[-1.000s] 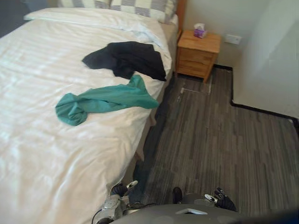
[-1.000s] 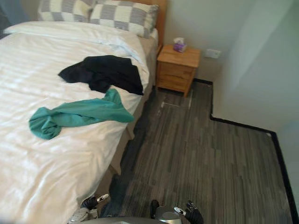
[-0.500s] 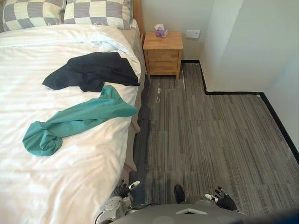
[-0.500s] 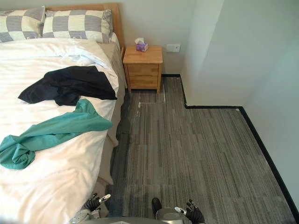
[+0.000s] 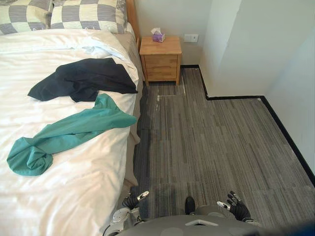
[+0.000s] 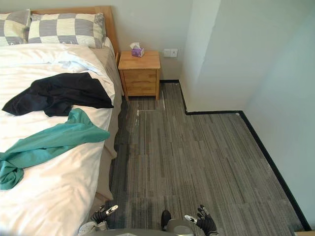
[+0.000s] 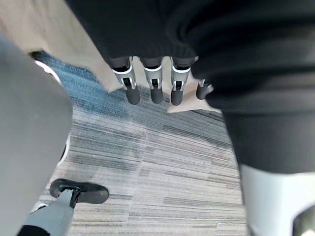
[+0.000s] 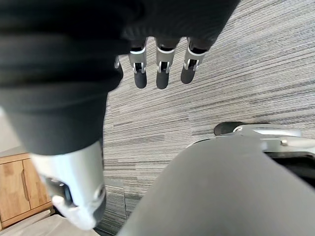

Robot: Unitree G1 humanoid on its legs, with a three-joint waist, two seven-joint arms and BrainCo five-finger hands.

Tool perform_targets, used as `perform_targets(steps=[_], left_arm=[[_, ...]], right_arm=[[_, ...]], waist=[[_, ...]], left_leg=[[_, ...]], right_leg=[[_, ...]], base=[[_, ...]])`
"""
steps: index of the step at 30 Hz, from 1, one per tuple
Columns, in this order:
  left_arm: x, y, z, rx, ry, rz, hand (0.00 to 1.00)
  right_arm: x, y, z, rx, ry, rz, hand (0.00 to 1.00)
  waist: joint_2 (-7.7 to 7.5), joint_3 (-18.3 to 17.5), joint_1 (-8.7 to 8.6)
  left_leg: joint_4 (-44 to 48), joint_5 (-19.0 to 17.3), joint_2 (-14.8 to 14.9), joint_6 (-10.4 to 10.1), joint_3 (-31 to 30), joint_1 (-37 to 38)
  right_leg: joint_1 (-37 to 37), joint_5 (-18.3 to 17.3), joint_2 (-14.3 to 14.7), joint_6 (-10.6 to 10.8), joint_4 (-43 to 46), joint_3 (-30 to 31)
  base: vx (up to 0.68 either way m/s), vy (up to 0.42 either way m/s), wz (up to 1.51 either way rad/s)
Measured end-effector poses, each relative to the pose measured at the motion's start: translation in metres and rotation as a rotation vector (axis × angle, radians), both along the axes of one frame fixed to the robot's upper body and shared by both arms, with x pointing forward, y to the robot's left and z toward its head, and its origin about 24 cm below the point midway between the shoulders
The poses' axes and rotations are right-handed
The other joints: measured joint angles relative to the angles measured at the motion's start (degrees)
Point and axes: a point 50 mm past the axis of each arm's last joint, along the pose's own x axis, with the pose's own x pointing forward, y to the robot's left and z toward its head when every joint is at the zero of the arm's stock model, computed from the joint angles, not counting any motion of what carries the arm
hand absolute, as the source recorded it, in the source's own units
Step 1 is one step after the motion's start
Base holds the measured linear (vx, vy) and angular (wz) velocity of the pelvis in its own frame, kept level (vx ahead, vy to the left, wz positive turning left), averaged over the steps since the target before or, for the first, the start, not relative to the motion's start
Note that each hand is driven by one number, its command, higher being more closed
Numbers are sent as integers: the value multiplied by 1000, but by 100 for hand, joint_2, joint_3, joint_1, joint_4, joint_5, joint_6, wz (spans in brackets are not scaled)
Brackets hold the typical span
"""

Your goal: Tidy the bed and pick cloth on bed and put in laundry

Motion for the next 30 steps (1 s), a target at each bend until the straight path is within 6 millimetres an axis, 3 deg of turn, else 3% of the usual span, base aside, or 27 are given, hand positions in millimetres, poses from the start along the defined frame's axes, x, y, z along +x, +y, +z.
perform_targets(steps=[4, 5, 7, 14, 17, 19, 20, 21, 22, 23, 24, 25, 26, 28, 30], left_arm=[[1, 2, 0, 3, 18, -22, 0], [4, 6, -1, 7, 34, -64, 0], [6, 8, 0, 15, 29, -64, 0], [4, 4, 0, -11, 5, 2, 0], [6, 5, 2, -28, -38, 48, 0], [5, 10, 4, -26, -59, 77, 0], [5, 11, 4, -25, -61, 75, 0], [6, 15, 6, -17, -71, 77, 0], [10, 17, 7, -21, -87, 87, 0], [13, 18, 9, -20, -109, 93, 0], [15, 17, 10, -22, -116, 93, 0], [19, 16, 12, -23, -134, 92, 0], [22, 15, 13, -22, -154, 93, 0], [27, 18, 17, -12, -191, 99, 0], [28, 16, 17, -41, -198, 140, 0]], right_arm=[[0, 1, -2, 25, 14, -29, 0], [6, 3, -5, 56, 32, -42, 0], [5, 4, -5, 59, 34, -45, 0], [1, 2, -4, 76, 12, -106, 0], [-1, -1, -1, 90, -19, -166, 0], [8, -5, 3, 93, -69, -195, 0], [12, -6, 5, 93, -86, -199, 0], [18, -4, 7, 103, -119, -197, 0], [23, -3, 9, 106, -138, -192, 0], [28, -6, 12, 96, -163, -186, 0], [32, -6, 14, 96, -180, -189, 0], [38, -7, 17, 99, -211, -196, 0], [44, -3, 19, 114, -234, -193, 0], [52, 1, 22, 120, -256, -170, 0], [53, 5, 21, 127, -259, -168, 0]], waist=[[-31, -10, -12], [-49, 240, -161], [-134, 258, -140], [-76, 305, -63], [34, 366, 83], [170, 481, 164], [167, 488, 157], [69, 495, 147], [26, 544, 136], [41, 595, 163], [103, 631, 162], [120, 700, 134], [149, 724, 192], [131, 757, 267], [99, 770, 346]], left_leg=[[3, 22, -22, 7, -24, 68], [-780, -401, -91, -67, -518, 197], [-791, -434, -72, -71, -476, 196], [-786, -449, 34, -103, -477, 68], [-752, -488, 199, -170, -382, -130], [-518, -577, 463, -325, -47, -242], [-391, -580, 502, -343, 49, -315], [225, -544, 503, -389, 187, -604], [880, -495, 563, -310, 217, -871], [1988, -324, 749, -31, 178, -1267], [2530, -137, 865, 158, 110, -1487], [3644, 667, 1113, 293, -88, -2015], [4457, 726, 1252, 206, -370, -2527], [5013, 402, 1165, 11, -645, -3072], [4827, 161, 980, -89, -610, -3320]], right_leg=[[115, 155, 35, -40, -176, 135], [-245, 387, -48, 61, -209, -468], [-252, 389, -23, 65, -209, -463], [-327, 366, -28, 36, -203, -807], [-518, 257, 19, -101, -128, -1278], [-1029, -228, 86, -260, 721, -1608], [-1200, -394, 56, -290, 1018, -1651], [-1533, -787, -87, -344, 1594, -1707], [-1654, -1009, -224, -353, 1938, -1774], [-1654, -1324, -320, -408, 2252, -1789], [-1607, -1450, -329, -463, 2333, -1792], [-1473, -1616, -306, -508, 2407, -1708], [-1346, -1681, -224, -618, 2417, -1569], [-1026, -1802, -147, -651, 2324, -1479], [-622, -1851, -47, -609, 2100, -1334]], base=[[15, 44, -17], [-33, 21, -8], [-93, 11, -9], [-22, 10, 6], [54, -2, -11], [128, -53, -52], [194, -114, -46], [190, -138, -29], [241, -208, -26], [225, -189, -13], [316, -222, -5], [337, -184, -10], [351, -185, -17], [446, -223, -33], [396, -175, -47]])
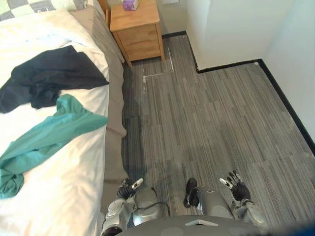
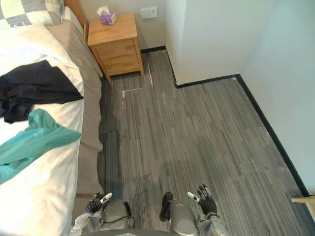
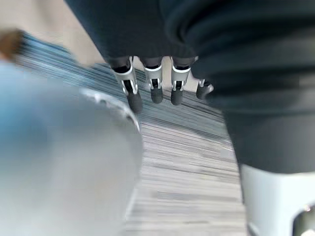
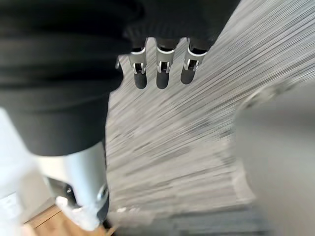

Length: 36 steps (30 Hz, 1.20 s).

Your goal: Tidy the bed and pick cloth on bed and put in laundry

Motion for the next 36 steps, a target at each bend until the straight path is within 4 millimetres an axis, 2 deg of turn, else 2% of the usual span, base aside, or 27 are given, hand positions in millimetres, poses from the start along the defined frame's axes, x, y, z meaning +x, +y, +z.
perform_targets(steps=[2, 4, 5, 7, 9, 11, 12, 13, 15, 16, 17, 18, 19, 20, 22, 23, 24, 26, 27, 29, 30, 31, 32, 33, 34, 35, 36], left_arm=[[1, -1, 0, -24, -5, 10, 0], [3, -3, 1, -42, -15, 30, 0], [3, -1, 1, -44, -16, 45, 0], [0, 0, -1, -71, -3, 94, 0], [-3, 0, -2, -88, 11, 118, 0], [-5, 0, -3, -94, 30, 127, 0], [-9, 1, -4, -98, 42, 139, 0], [-14, 0, -7, -110, 61, 153, 0], [-19, 2, -9, -108, 91, 151, 0], [-22, 5, -10, -101, 106, 145, 0], [-23, 8, -11, -93, 119, 132, 0], [-25, 10, -12, -87, 133, 122, 0], [-31, 10, -14, -93, 162, 122, 0], [-33, 10, -15, -97, 173, 123, 0], [-34, 9, -16, -106, 183, 133, 0], [-35, 9, -17, -109, 195, 137, 0], [-35, 8, -17, -116, 199, 143, 0], [-35, 4, -18, -140, 213, 156, 0], [-38, 1, -19, -149, 226, 161, 0], [-35, 0, -19, -153, 223, 167, 0], [-34, 0, -19, -148, 223, 161, 0], [-36, 1, -19, -133, 227, 151, 0], [-35, 0, -19, -135, 224, 156, 0], [-35, -6, -20, -150, 229, 171, 0], [-35, -11, -20, -156, 222, 173, 0], [-37, -10, -21, -134, 230, 159, 0], [-37, -9, -21, -129, 232, 162, 0]], right_arm=[[2, 1, 1, 0, -7, -4, 0], [3, 3, 0, -12, -1, -12, 0], [2, 3, 0, -10, -1, -25, 0], [-1, 3, -1, -30, 12, -12, 0], [-5, 4, -3, -49, 29, 17, 0], [-12, 5, -6, -55, 58, 27, 0], [-17, 6, -8, -57, 75, 28, 0], [-27, 4, -13, -57, 122, 15, 0], [-30, 5, -16, -40, 144, -6, 0], [-33, 6, -18, -23, 157, -33, 0], [-35, 5, -19, -18, 165, -46, 0], [-36, 3, -19, -21, 168, -48, 0], [-33, 0, -17, -32, 166, -38, 0], [-30, -3, -16, -42, 158, -28, 0], [-27, -3, -15, -42, 149, -25, 0], [-25, -1, -15, -37, 145, -21, 0], [-23, 0, -15, -36, 142, -18, 0], [-22, 2, -15, -35, 141, -2, 0], [-22, 4, -16, -34, 144, 3, 0], [-21, 5, -15, -38, 137, 6, 0], [-20, 5, -14, -43, 129, 7, 0], [-20, 6, -14, -47, 120, 11, 0], [-19, 5, -13, -52, 108, 7, 0], [-16, 0, -11, -76, 91, 3, 0], [-14, 1, -10, -83, 78, 5, 0], [-10, 5, -9, -69, 58, 8, 0], [-9, 7, -9, -61, 54, 6, 0]], waist=[[-40, 24, 18], [-128, 71, 8], [-149, 61, 10], [-196, 34, 26], [-209, -14, 85], [-237, -181, 163], [-293, -271, 208], [-434, -446, 262], [-445, -621, 232], [-510, -626, 196], [-560, -633, 137], [-571, -629, 63], [-530, -616, -13], [-438, -596, -26], [-362, -583, -32], [-295, -543, -29], [-299, -523, -32], [-281, -488, -40], [-266, -479, -58], [-299, -460, -99], [-332, -442, -148], [-405, -418, -191], [-396, -408, -216], [-246, -381, -195], [-223, -377, -154], [-219, -369, -175], [-220, -375, -188]], left_leg=[[-843, -237, -206, 46, 334, -34], [-2415, -295, -508, 108, 872, 35], [-2789, -261, -569, 144, 968, 34], [-3706, 96, -652, 267, 1263, 35], [-3982, 319, -597, 362, 1535, 34], [-4060, 426, -598, 527, 1690, 15], [-4002, 531, -659, 674, 1726, 45], [-4025, 497, -925, 900, 1764, 164], [-4237, 318, -1208, 924, 1675, 357], [-4382, 247, -1441, 981, 1511, 563], [-4470, 169, -1616, 1030, 1331, 744], [-4552, 96, -1736, 1061, 1163, 951], [-4720, 58, -1817, 1067, 961, 1303], [-4922, 59, -1808, 1064, 793, 1666], [-5204, 69, -1746, 1047, 555, 2114], [-5364, 50, -1687, 1001, 399, 2352], [-5427, 41, -1648, 981, 343, 2488], [-5518, 6, -1517, 909, 132, 2751], [-5522, -47, -1406, 816, -44, 2865], [-5521, -108, -1295, 711, -262, 3014], [-5519, -187, -1245, 580, -402, 3104], [-5516, -347, -1234, 356, -558, 3216], [-5511, -463, -1156, 250, -657, 3305], [-5502, -514, -1020, 136, -643, 3352], [-5478, -472, -995, 93, -647, 3364], [-5492, -407, -964, 23, -636, 3490], [-5486, -360, -939, -1, -637, 3526]], right_leg=[[357, -48, 48, 86, -223, 91], [755, -89, 48, 169, -410, 124], [838, -121, 47, 225, -458, 139], [1264, -219, 47, 395, -684, 146], [1622, -323, 21, 577, -891, 146], [1915, -479, -70, 834, -1059, 118], [1996, -583, -184, 980, -1058, 95], [1999, -682, -464, 1114, -705, 76], [1631, -618, -769, 1240, 290, 19], [1320, -411, -1060, 1390, 1356, -113], [1032, -65, -1309, 1247, 2291, -183], [785, 66, -1522, 1174, 3078, -230], [539, 108, -1717, 1211, 3822, -215], [295, 106, -1823, 1226, 4179, -210], [-86, 30, -1898, 1339, 4255, -230], [-318, -35, -1899, 1351, 4061, -249], [-402, -107, -1887, 1339, 3909, -256], [-695, -249, -1770, 1285, 3155, -329], [-830, -259, -1683, 1259, 2496, -365], [-984, -52, -1500, 1180, 1494, -263], [-1021, 260, -1411, 1161, 866, -127], [-999, 665, -1370, 1168, 383, 150], [-949, 1037, -1319, 1090, 477, 169], [-983, 658, -1239, 1040, 823, 60], [-1111, 338, -1282, 1019, 1223, 71], [-1191, -125, -1359, 952, 1724, 15], [-1184, -267, -1365, 930, 1844, -3]], base=[[325, -74, -42], [376, -49, -23], [386, -23, -13], [394, 16, -3], [426, 86, -3], [473, 158, -3], [535, 216, -1], [666, 275, 10], [584, 247, 37], [578, 244, 81], [573, 222, 111], [564, 166, 117], [650, 140, 105], [625, 117, 79], [483, 21, 73], [385, -52, 75], [351, -111, 66], [305, -161, 56], [332, -246, 72], [326, -287, 79], [335, -352, 87], [348, -378, 92], [408, -442, 70], [312, -356, 42], [397, -469, 31], [270, -334, 21], [339, -402, 18]])
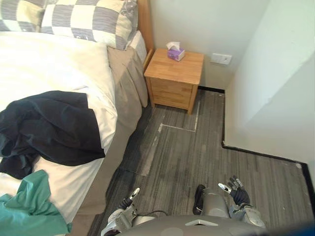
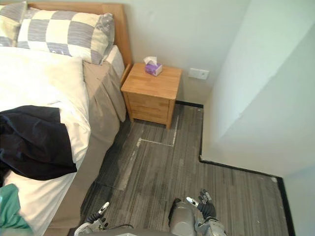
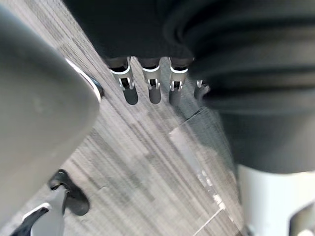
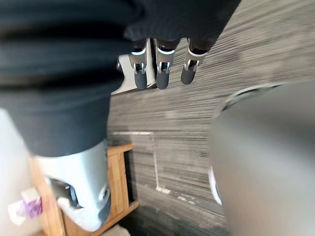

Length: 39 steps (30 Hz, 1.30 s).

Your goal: Tidy the bed and pick cloth on bed and put in laundry

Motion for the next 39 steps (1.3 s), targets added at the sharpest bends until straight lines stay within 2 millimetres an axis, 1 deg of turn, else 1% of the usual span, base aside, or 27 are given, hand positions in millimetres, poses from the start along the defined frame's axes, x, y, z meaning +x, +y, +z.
perform_targets(steps=[1, 3, 4, 5, 7, 8, 9, 12, 13, 14, 15, 16, 17, 18, 21, 22, 23, 24, 25, 26, 27, 28, 29, 31, 33, 35, 39], left_arm=[[-1, -1, 0, 2, 6, 2, 0], [-4, 0, -1, 12, 17, 16, 0], [-4, 2, 0, 17, 14, 28, 0], [-2, 3, 1, 23, -1, 46, 0], [1, 7, 3, 41, -32, 70, 0], [5, 10, 6, 52, -52, 71, 0], [7, 11, 6, 57, -59, 64, 0], [20, 12, 10, 67, -90, 15, 0], [24, 10, 11, 65, -97, 3, 0], [25, 8, 11, 59, -100, 1, 0], [25, 2, 10, 43, -99, -4, 0], [28, 10, 12, 63, -105, -6, 0], [28, 11, 12, 64, -106, -5, 0], [27, 12, 12, 62, -100, 8, 0], [24, 12, 11, 59, -94, 21, 0], [23, 11, 10, 56, -91, 27, 0], [19, 10, 9, 53, -79, 27, 0], [17, 11, 8, 53, -69, 27, 0], [16, 11, 8, 54, -62, 22, 0], [15, 11, 7, 57, -53, -6, 0], [15, 12, 7, 60, -50, -19, 0], [13, 14, 6, 71, -36, -51, 0], [12, 19, 7, 88, -25, -69, 0], [9, 24, 6, 97, -8, -46, 0], [4, 26, 5, 93, 7, -17, 0], [4, 25, 5, 84, 4, 10, 0], [8, 17, 6, 53, -29, 65, 0]], right_arm=[[0, 2, 0, 9, -1, -6, 0], [0, 3, -1, 22, 8, -13, 0], [-2, 3, -3, 26, 27, -16, 0], [-4, 1, -4, 23, 47, -13, 0], [-3, 3, -5, 23, 63, -5, 0], [-3, 5, -5, 21, 74, 13, 0], [-4, 6, -6, 22, 81, 18, 0], [-6, 9, -8, 28, 98, 34, 0], [-5, 7, -7, 20, 94, 31, 0], [-6, 4, -6, 10, 95, 25, 0], [-11, -1, -6, -3, 102, 7, 0], [-13, 6, -8, 11, 108, 6, 0], [-12, 8, -8, 10, 101, 17, 0], [-6, 12, -6, 7, 77, 31, 0], [-2, 13, -3, -14, 53, 54, 0], [-1, 13, -3, -22, 51, 62, 0], [-2, 10, -3, -39, 52, 64, 0], [-2, 8, -3, -47, 56, 63, 0], [-3, 6, -4, -54, 69, 63, 0], [-2, 0, -3, -74, 69, 65, 0], [-2, -3, -2, -81, 70, 71, 0], [-2, -5, -2, -87, 76, 77, 0], [-1, -3, -2, -90, 75, 103, 0], [2, 1, -2, -93, 70, 140, 0], [6, 5, -1, -91, 55, 157, 0], [5, 8, -2, -84, 58, 166, 0], [10, 17, -1, -82, 24, 191, 0]], waist=[[28, -52, -11], [79, -83, -4], [126, -111, -20], [166, -132, -16], [212, -115, 21], [193, -102, 63], [180, -94, 92], [40, -54, 149], [26, -38, 152], [52, -54, 147], [108, -45, 139], [-91, -8, 117], [-122, -8, 140], [-192, 24, 248], [-218, 82, 244], [-203, 73, 293], [-159, 44, 315], [-158, 41, 305], [-117, 10, 305], [-153, 26, 304], [-126, 9, 298], [-154, 14, 222], [-220, 58, 86], [-211, 86, 32], [-209, 101, -7], [-222, 92, 8], [-213, 80, 8]], left_leg=[[117, 81, 85, -6, -10, -4], [701, 140, 266, -37, -53, -217], [1878, 206, 455, -166, -236, -802], [3278, 519, 658, -321, -424, -1525], [5078, 543, 912, -332, -490, -2475], [5644, 438, 929, -329, -419, -2925], [5715, 373, 933, -314, -301, -3054], [4495, 5, 787, -73, 822, -3352], [3336, 119, 517, 153, 1417, -3333], [2345, 651, 322, 458, 1784, -3294], [1778, 934, 243, 1222, 2195, -3166], [1492, 960, -31, 1316, 2252, -2976], [1343, 976, -105, 1309, 2225, -2940], [1147, 1010, -259, 1299, 2253, -2855], [1154, 1009, -392, 1298, 2687, -2791], [1042, 985, -435, 1240, 2900, -2710], [645, 782, -559, 997, 2967, -2545], [464, 646, -620, 1008, 2946, -2468], [249, 648, -731, 950, 2916, -2310], [-81, 742, -900, 868, 2790, -2098], [-179, 807, -982, 897, 2643, -1983], [-252, 845, -1125, 1027, 2286, -1869], [-283, 827, -1186, 1042, 1942, -1747], [-368, 837, -1189, 1013, 1525, -1583], [-405, 844, -1157, 1001, 1157, -1463], [-418, 823, -1102, 965, 677, -1377], [-338, 807, -949, 843, -578, -1354]], right_leg=[[49, -222, 50, -32, 90, -56], [226, -367, 208, -73, -6, -130], [416, -413, 313, -118, -196, -259], [651, -442, 479, -171, -449, -314], [1090, -490, 675, -257, -794, -403], [1444, -479, 715, -316, -1017, -471], [1599, -435, 708, -327, -1135, -522], [2220, -411, 543, -274, -1531, -585], [2384, -422, 424, -199, -1532, -682], [2440, -523, 360, -20, -1435, -753], [2510, -628, 366, 153, -1295, -834], [2525, -660, 154, 256, -1133, -861], [2513, -693, 108, 258, -1206, -854], [2637, -547, 125, 219, -1779, -881], [3114, -105, 85, 459, -2495, -1072], [3210, -2, 91, 484, -2575, -1174], [3246, 10, 105, 474, -2446, -1223], [3230, -4, 99, 467, -2287, -1242], [3135, -20, -5, 469, -1834, -1262], [2738, 33, -306, 409, -676, -1225], [2456, 164, -492, 224, 53, -1130], [1914, 448, -710, 149, 1276, -784], [1547, 337, -717, 224, 1940, -507], [1096, 117, -640, 256, 2110, -357], [840, -94, -554, 308, 1690, -282], [681, -161, -299, 338, 932, -67], [466, -114, 518, 275, -630, 946]], base=[[239, -261, 6], [245, -259, 8], [283, -312, 19], [319, -327, 18], [328, -195, 5], [338, -104, 4], [397, -86, -2], [407, 12, -1], [387, 55, 26], [486, 79, 42], [448, 91, 77], [405, 86, 72], [349, 102, 60], [273, 86, 31], [199, 86, 52], [150, 170, 57], [102, 160, 56], [73, 131, 56], [115, 105, 60], [95, 73, 63], [200, 83, 96], [176, 21, 134], [269, 17, 144], [257, -8, 120], [250, -39, 124], [250, -96, 132], [293, -221, 144]])
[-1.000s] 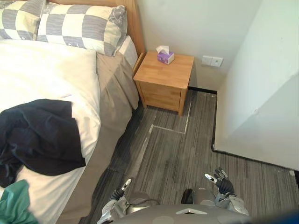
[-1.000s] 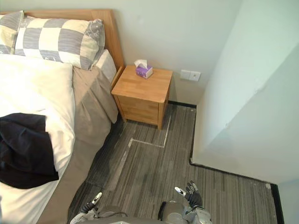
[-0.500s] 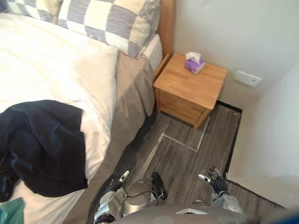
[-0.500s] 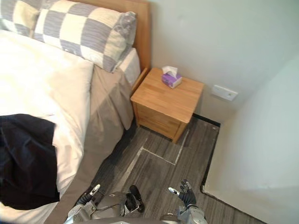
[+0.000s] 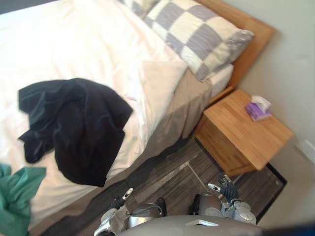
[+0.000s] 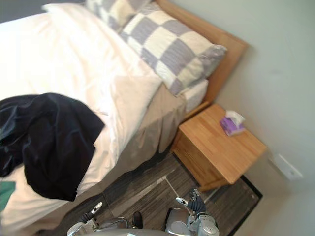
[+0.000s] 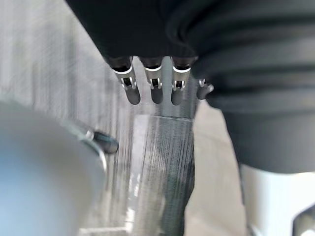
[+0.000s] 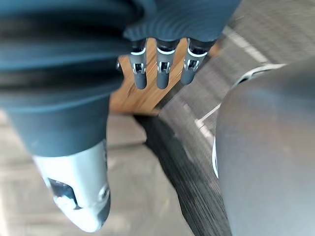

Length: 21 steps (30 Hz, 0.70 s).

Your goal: Tidy the bed and pick cloth on bed and put in laundry

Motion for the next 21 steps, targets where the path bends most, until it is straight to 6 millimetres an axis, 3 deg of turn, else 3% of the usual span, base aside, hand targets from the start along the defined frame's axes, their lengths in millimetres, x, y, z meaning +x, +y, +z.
perform_targets(steps=[2, 3, 4, 5, 7, 8, 12, 18, 20, 21], left_arm=[[0, 0, 0, 10, -4, -5, 0], [-2, 3, 0, 24, 3, -9, 0], [0, 3, 1, 26, -1, -1, 0], [-4, -8, -2, -2, 15, 9, 0], [-12, -15, -4, -15, 29, 36, 0], [-12, -14, -4, -14, 30, 37, 0], [-10, -11, -3, 1, 19, 34, 0], [-9, -5, 0, 67, 23, 3, 0], [-6, -4, 1, 88, 26, -31, 0], [-4, -5, 1, 97, 27, -61, 0]], right_arm=[[0, 3, 0, 5, -9, 6, 0], [-3, 8, -1, 14, -7, 15, 0], [-4, 13, -1, 29, -15, 7, 0], [-3, 6, 1, 10, -29, -9, 0], [-3, 3, 2, -5, -38, -1, 0], [-2, 5, 3, -5, -43, 11, 0], [2, 19, 3, 18, -47, 74, 0], [-4, 18, -3, 122, 18, -22, 0], [-9, 14, -5, 142, 33, -81, 0], [-16, 8, -6, 144, 46, -130, 0]], waist=[[-28, -14, -3], [-200, -87, -1], [-181, -51, -5], [30, -103, 38], [190, -193, 25], [179, -187, 18], [95, -231, 177], [-23, -303, 190], [-77, -280, 158], [-2, -289, 138]], left_leg=[[110, -95, 0, -142, -385, 20], [289, -237, -86, -303, -551, 3], [451, -405, -71, -381, -517, -21], [633, -515, 169, -442, -374, -59], [609, -504, 386, -575, -322, 71], [558, -477, 447, -620, -311, 154], [497, -398, 549, -670, -214, 153], [670, -367, 546, -682, 112, 40], [1285, -526, 655, -703, 544, -264], [1915, -748, 919, -633, 1262, -514]], right_leg=[[-15, 154, 187, -97, -362, 402], [161, 564, 210, -130, -907, 695], [295, 668, 156, -238, -943, 606], [350, 671, 293, -244, -745, 465], [526, 604, 405, -335, -620, 288], [658, 528, 426, -372, -614, 181], [710, 324, 482, -527, -550, 67], [899, 198, 443, -620, -967, 84], [999, 221, 388, -586, -1103, -46], [1072, 207, 363, -576, -1107, -206]], base=[[280, -299, 130], [293, -387, 140], [306, -435, 138], [217, -317, 99], [215, -241, 87], [213, -270, 84], [56, -174, 35], [-68, -24, 3], [-135, 32, 41], [-163, 92, 43]])
